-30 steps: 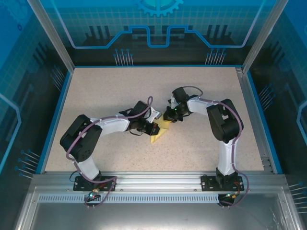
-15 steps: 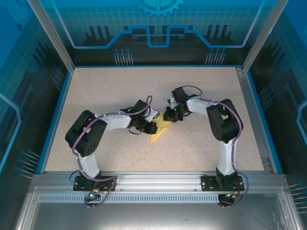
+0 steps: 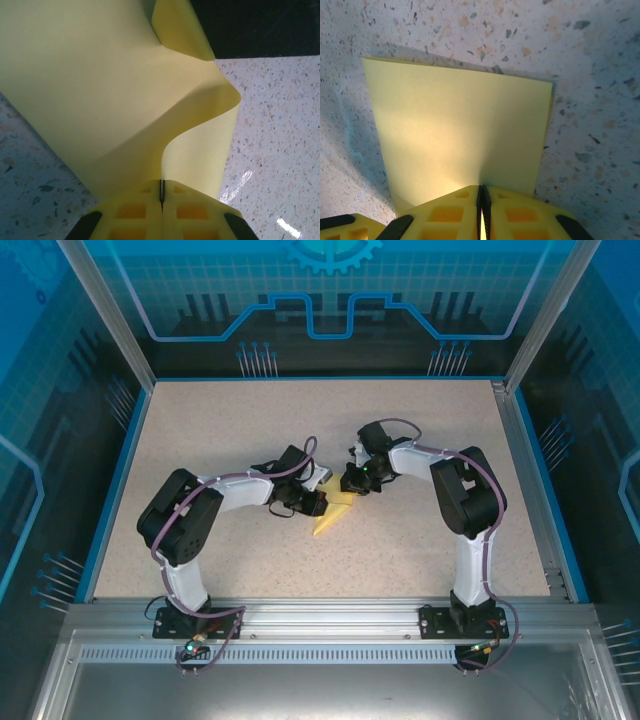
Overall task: Fold a paper plane with a square sheet of paper (pick it up from the middle)
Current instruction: Third fold the triangle at the center of the table.
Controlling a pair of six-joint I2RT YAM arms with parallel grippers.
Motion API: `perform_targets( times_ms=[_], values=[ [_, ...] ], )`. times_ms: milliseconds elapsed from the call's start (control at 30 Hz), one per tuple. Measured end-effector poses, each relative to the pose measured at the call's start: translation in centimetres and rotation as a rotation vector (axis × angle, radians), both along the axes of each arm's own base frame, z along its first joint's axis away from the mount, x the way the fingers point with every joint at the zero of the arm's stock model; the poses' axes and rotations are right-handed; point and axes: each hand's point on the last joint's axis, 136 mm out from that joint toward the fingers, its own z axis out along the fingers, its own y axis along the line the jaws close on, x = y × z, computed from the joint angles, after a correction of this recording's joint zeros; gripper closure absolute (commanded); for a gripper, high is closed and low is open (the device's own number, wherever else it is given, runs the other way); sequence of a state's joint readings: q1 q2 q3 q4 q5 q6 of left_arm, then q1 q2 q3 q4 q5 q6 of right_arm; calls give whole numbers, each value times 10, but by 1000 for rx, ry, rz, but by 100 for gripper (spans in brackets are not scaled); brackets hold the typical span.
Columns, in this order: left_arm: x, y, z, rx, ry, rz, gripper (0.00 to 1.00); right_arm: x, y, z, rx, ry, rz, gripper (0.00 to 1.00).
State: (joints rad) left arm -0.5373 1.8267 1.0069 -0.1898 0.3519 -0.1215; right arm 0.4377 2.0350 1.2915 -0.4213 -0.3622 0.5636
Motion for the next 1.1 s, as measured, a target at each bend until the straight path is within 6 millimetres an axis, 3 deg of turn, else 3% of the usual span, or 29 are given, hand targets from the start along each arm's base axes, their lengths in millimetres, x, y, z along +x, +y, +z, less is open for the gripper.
perform_targets(
  times_ms=[1100],
  values=[
    [-2,6,-5,24,29,42,94,0,0,0,-4,-1,-1,86]
  ],
)
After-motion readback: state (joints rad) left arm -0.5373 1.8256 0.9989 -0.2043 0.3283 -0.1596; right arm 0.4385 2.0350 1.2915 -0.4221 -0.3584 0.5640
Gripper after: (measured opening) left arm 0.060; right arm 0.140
